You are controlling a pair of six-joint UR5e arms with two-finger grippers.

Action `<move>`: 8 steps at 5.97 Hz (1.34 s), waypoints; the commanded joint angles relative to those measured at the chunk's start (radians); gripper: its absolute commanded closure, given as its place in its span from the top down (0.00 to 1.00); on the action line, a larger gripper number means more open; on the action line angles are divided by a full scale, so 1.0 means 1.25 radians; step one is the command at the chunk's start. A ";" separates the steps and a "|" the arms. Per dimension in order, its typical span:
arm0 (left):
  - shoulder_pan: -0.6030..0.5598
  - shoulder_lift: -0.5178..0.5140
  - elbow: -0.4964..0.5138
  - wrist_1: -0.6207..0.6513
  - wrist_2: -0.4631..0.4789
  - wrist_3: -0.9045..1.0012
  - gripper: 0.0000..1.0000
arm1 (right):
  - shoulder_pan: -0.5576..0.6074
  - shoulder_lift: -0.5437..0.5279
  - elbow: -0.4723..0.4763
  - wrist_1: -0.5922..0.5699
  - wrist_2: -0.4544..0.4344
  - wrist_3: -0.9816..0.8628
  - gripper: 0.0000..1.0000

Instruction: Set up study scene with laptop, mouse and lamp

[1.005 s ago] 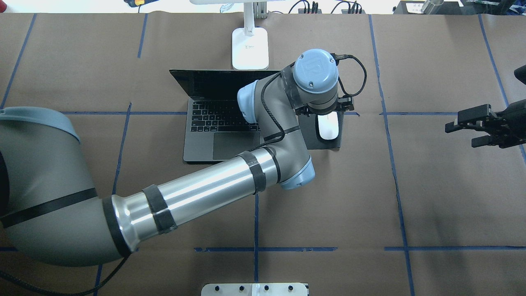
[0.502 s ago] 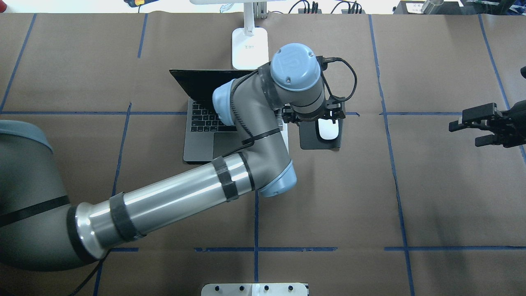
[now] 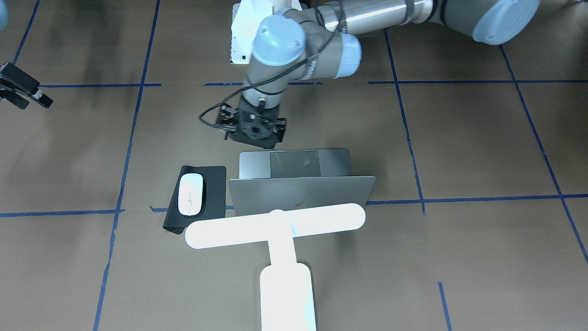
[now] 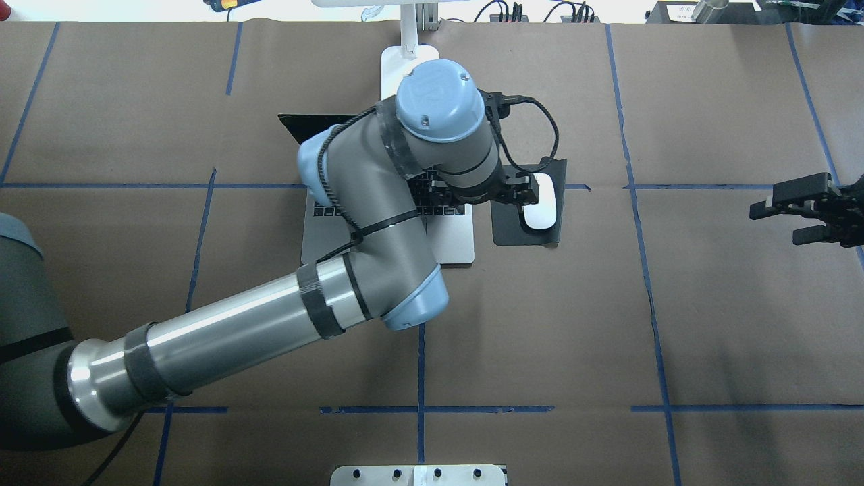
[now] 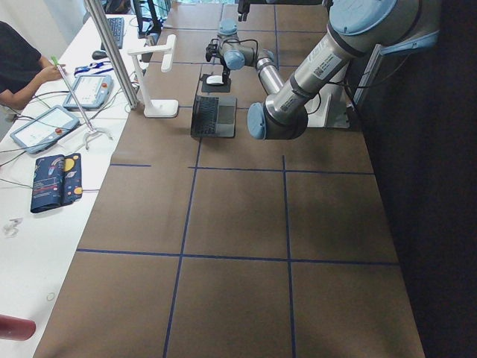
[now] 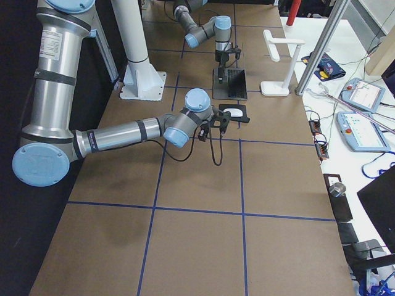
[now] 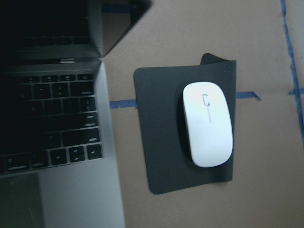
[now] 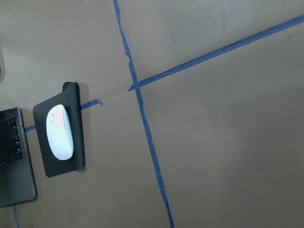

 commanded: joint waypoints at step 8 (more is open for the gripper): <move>-0.448 0.534 -0.287 0.151 -0.124 0.762 0.98 | 0.218 -0.131 -0.092 -0.282 0.015 -0.865 1.00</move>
